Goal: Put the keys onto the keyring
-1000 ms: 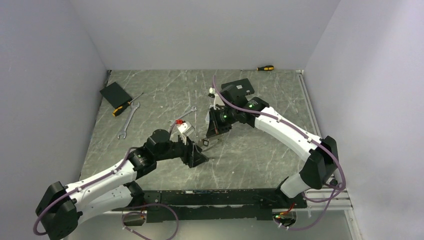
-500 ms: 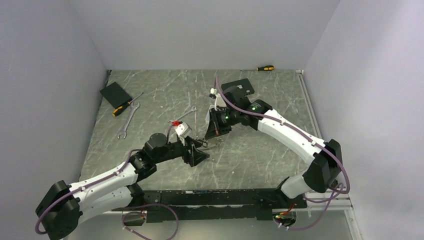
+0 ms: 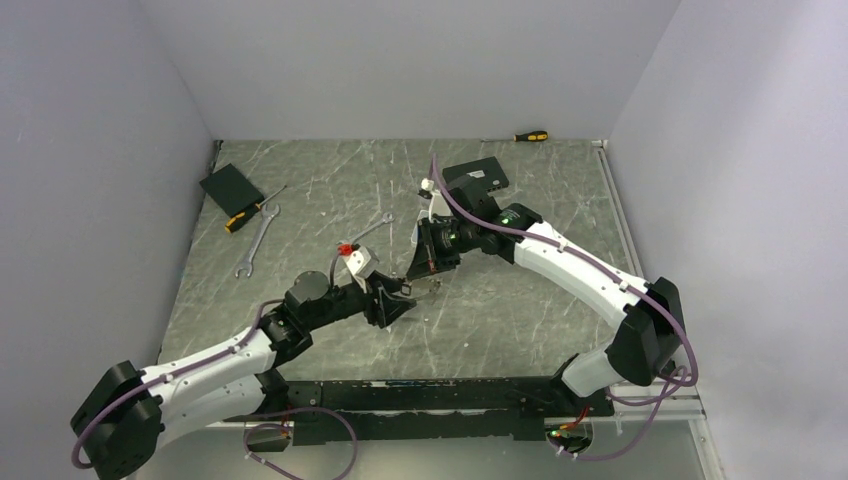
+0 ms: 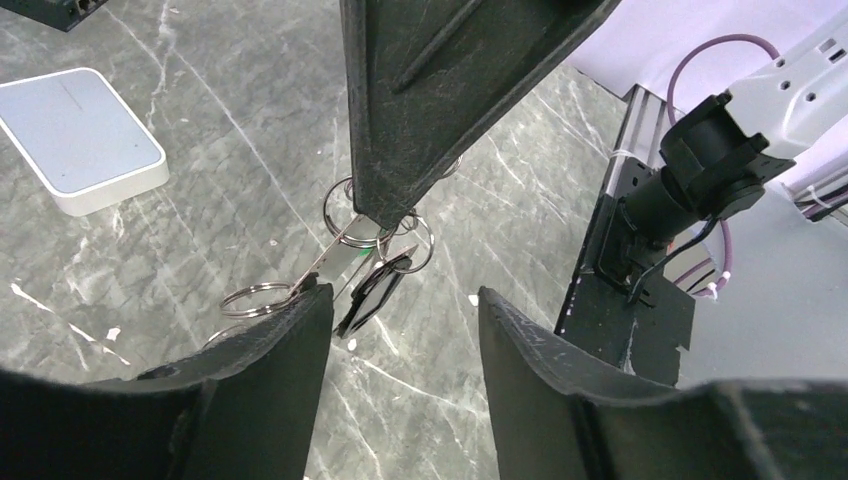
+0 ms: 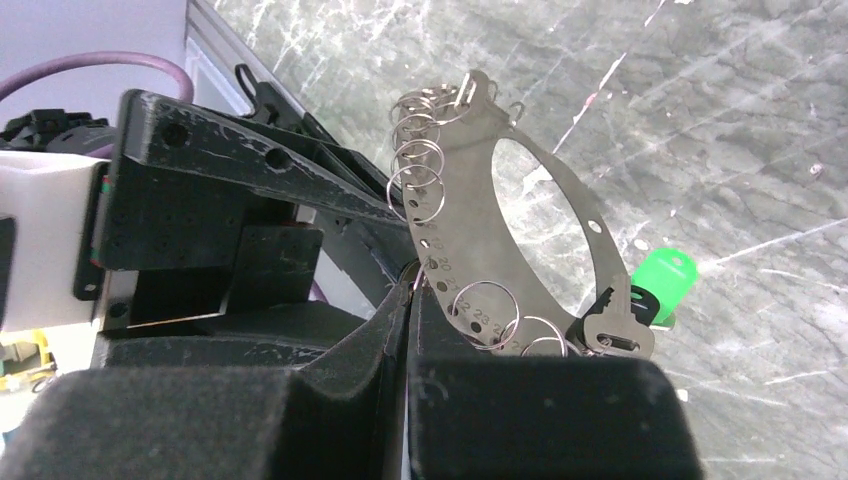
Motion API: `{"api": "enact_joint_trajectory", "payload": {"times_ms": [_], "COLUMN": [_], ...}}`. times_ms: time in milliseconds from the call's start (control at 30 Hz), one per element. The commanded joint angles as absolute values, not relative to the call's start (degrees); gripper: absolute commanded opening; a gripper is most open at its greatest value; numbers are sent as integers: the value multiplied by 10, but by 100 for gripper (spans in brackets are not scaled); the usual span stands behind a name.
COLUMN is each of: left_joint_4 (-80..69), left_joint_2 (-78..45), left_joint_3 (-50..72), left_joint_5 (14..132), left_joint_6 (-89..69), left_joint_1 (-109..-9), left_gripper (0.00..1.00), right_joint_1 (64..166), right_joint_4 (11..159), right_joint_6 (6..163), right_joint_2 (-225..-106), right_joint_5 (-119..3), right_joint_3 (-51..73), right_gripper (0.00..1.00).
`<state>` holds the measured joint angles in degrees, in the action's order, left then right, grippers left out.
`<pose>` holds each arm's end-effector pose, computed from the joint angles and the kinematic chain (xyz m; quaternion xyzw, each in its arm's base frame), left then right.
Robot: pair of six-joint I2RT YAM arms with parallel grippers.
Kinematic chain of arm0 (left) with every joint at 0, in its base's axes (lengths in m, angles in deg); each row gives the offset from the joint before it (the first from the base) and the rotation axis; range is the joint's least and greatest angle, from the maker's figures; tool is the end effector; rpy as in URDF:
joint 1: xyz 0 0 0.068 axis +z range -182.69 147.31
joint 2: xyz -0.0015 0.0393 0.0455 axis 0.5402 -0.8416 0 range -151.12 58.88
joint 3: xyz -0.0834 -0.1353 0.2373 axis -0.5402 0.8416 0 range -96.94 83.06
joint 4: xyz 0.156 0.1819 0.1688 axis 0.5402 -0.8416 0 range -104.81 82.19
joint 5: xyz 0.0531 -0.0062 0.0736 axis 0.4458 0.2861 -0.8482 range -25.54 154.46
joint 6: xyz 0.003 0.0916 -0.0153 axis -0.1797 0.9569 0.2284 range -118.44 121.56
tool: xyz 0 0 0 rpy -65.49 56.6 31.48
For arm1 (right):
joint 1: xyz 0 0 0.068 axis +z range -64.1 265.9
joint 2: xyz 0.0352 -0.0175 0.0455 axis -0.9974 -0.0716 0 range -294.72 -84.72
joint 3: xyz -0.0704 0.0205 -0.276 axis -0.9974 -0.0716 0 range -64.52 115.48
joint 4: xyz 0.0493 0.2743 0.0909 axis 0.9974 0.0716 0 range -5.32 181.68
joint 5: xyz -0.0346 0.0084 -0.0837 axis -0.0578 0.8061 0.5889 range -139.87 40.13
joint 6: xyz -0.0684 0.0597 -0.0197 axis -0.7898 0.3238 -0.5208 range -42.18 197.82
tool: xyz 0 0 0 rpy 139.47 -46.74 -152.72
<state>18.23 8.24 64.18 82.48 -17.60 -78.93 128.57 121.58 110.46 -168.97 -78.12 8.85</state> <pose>0.1649 -0.2095 0.2169 0.2735 0.6874 -0.4557 0.4949 0.2499 0.2842 0.2863 -0.1667 0.8935 0.3936 0.1375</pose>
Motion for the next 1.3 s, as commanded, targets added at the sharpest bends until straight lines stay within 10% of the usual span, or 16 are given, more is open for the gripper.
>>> {"api": "enact_joint_trajectory", "payload": {"times_ms": [0,333,1267], "left_joint_4": [261,258,93], "left_joint_2": [63,62,101], "left_joint_3": [650,649,621], "left_joint_5": [811,794,791], "left_joint_6": [-176,-180,-125], "left_joint_1": [-792,-795,-811], "left_gripper": [58,0,0], "right_joint_1": [1284,1284,1257], "right_joint_4": [1167,1172,1189], "right_joint_6": [1123,1112,1061], "right_joint_2": [-1661,-1652,-1637], "right_joint_5": [-803,-792,-788], "right_joint_3": [82,84,113], "right_gripper": [0,0,0]}}
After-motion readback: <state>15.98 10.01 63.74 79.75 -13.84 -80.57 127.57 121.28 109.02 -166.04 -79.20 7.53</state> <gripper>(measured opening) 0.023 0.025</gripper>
